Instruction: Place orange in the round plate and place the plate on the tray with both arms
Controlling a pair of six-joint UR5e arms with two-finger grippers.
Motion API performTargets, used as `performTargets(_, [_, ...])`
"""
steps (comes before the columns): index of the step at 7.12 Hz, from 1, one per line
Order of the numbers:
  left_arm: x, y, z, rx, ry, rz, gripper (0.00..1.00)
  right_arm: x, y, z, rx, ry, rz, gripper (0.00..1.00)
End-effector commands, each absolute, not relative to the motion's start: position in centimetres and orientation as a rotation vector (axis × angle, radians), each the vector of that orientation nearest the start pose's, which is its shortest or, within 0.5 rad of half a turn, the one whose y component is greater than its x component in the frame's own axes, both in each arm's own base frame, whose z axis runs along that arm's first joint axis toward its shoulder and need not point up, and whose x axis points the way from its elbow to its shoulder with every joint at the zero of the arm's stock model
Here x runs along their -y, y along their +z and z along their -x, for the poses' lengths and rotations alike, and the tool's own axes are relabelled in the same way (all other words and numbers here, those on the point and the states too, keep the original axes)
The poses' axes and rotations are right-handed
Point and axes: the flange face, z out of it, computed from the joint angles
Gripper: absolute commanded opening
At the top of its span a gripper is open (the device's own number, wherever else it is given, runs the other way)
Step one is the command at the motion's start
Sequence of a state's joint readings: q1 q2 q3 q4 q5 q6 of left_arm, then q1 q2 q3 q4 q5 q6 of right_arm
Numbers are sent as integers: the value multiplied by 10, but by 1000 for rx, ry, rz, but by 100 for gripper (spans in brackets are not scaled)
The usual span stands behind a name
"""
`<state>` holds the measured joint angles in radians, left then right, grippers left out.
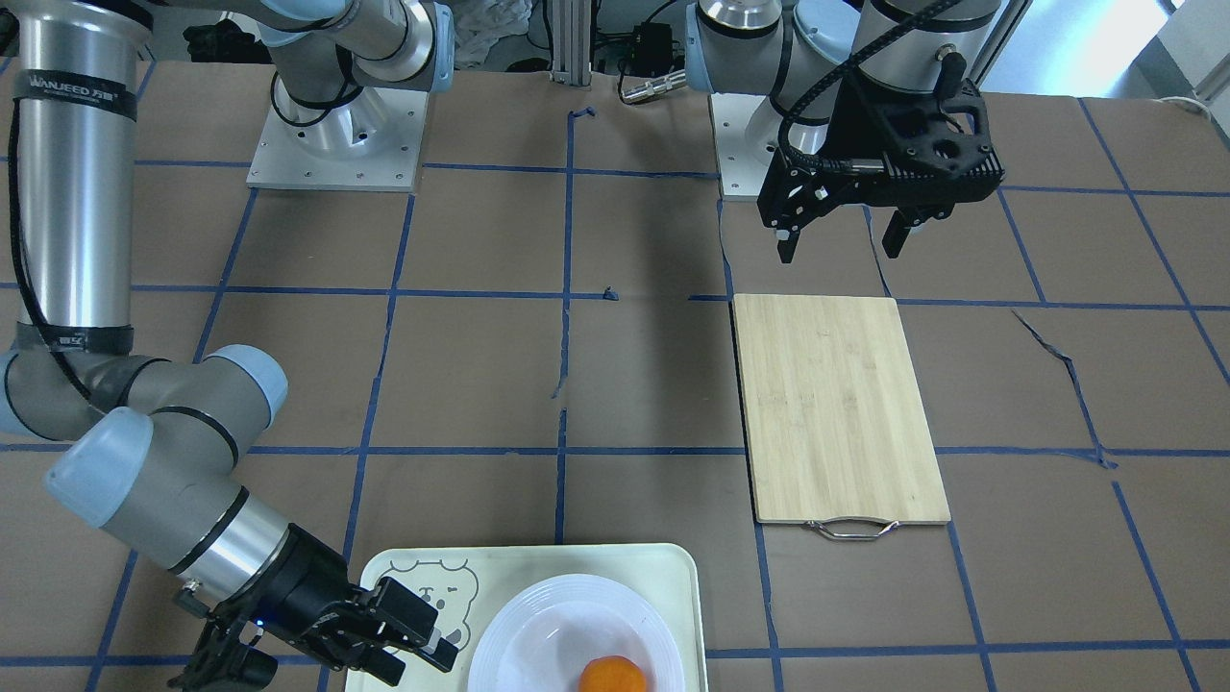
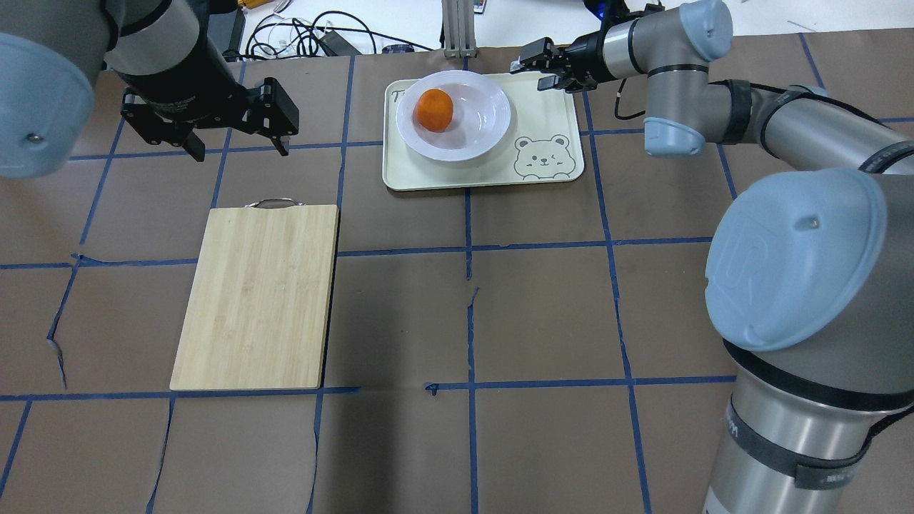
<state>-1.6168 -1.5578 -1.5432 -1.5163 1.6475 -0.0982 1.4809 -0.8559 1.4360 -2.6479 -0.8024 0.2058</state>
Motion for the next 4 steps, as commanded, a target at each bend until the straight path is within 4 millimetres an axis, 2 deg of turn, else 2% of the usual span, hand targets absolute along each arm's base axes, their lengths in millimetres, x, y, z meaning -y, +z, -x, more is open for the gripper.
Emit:
performTargets(1, [489, 514, 148, -3067, -156, 88, 100, 734, 286, -111, -2432, -404, -227, 100])
performTargets(2, [488, 515, 148, -3067, -156, 88, 100, 718, 311, -103, -2551, -304, -304, 100])
performTargets(3, [488, 514, 148, -3068, -156, 88, 100, 696, 349, -101, -2666, -179, -356, 100])
performTargets(4, [489, 514, 148, -3068, -156, 90, 100, 656, 400, -124, -2731, -60, -343, 100])
